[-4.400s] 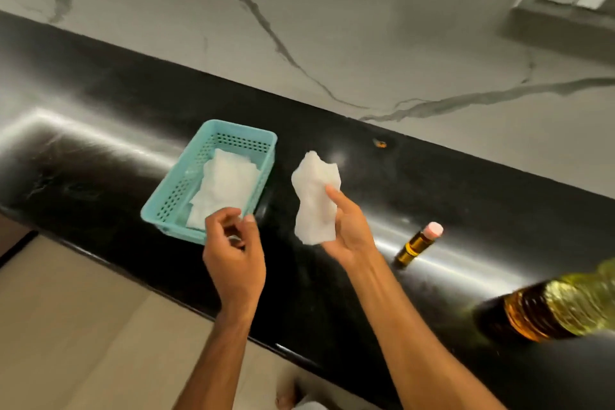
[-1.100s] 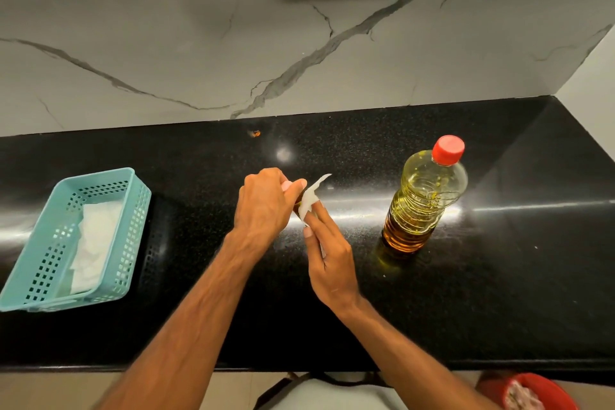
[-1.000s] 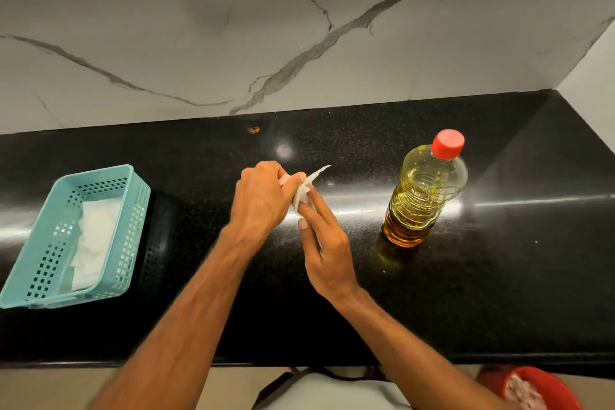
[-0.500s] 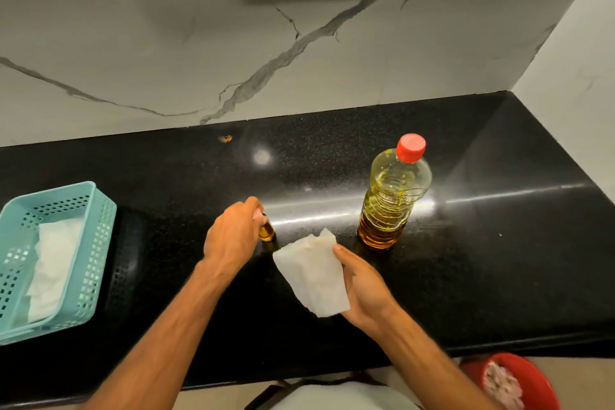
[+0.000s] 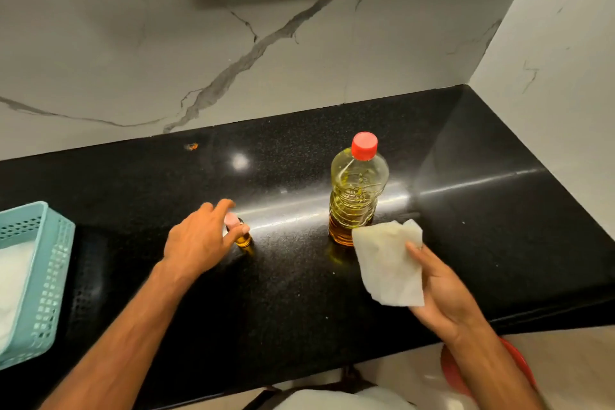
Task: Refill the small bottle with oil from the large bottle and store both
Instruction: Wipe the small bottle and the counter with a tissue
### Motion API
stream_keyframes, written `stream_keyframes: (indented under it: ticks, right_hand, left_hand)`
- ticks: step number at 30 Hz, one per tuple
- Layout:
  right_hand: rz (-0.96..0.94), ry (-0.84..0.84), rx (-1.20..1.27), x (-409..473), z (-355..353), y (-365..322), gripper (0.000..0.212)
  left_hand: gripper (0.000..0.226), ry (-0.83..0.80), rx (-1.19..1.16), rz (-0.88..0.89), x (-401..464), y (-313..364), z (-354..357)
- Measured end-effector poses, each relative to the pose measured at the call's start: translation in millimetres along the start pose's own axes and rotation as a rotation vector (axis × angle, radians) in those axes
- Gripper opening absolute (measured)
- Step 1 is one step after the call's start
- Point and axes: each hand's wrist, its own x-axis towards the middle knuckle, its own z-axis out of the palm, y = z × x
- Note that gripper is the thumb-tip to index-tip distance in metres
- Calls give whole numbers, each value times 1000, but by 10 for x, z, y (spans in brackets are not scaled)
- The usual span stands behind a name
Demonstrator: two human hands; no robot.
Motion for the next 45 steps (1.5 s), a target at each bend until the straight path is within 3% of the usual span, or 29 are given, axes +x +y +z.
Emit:
stream_keyframes:
  ticks: [3,7,10,13,17,26,30,35,37,42,45]
  right_hand:
    - [-155,70,-24,82,-16,-271,33]
    - [-497,154,-224,242,256,-602,24]
    - [-667,67,-513,388,519,-661,20]
    - [-717,-97,-674,511,686,-600,22]
    - [-682,-189,-665,644,735,-557,27]
    - [-456,-333,-661,848,654,-531,71]
    - [-444,-434,-594,844,711,-618,72]
    - [-389,-421,-754,939,591,-446,74]
    - [-337,-448,-751,958,587,-443,79]
    - [-270,-564,-742,1021,700,-517,87]
    - [-257,-572,-780,1091,647,-454,78]
  left_hand:
    - [70,212,-139,0,-109,232,-250]
    - [64,472,-388,281,-124,1055,-820]
    - [65,492,-268,458,-79,1670,-1091]
    - [56,460,-87,482,45,1943,-1158]
    - [48,424,17,421,189,1949,-1128]
    - [30,239,42,687,220,1850,-1193]
    - [26,133,34,743,162,1761,-1241]
    - [24,59,-124,740,-3,1755,-1278]
    - [25,108,-200,669,-77,1765,-1228]
    - [47,458,-313,281,-256,1928,-967]
    - [47,478,-363,271,-244,1929,-980]
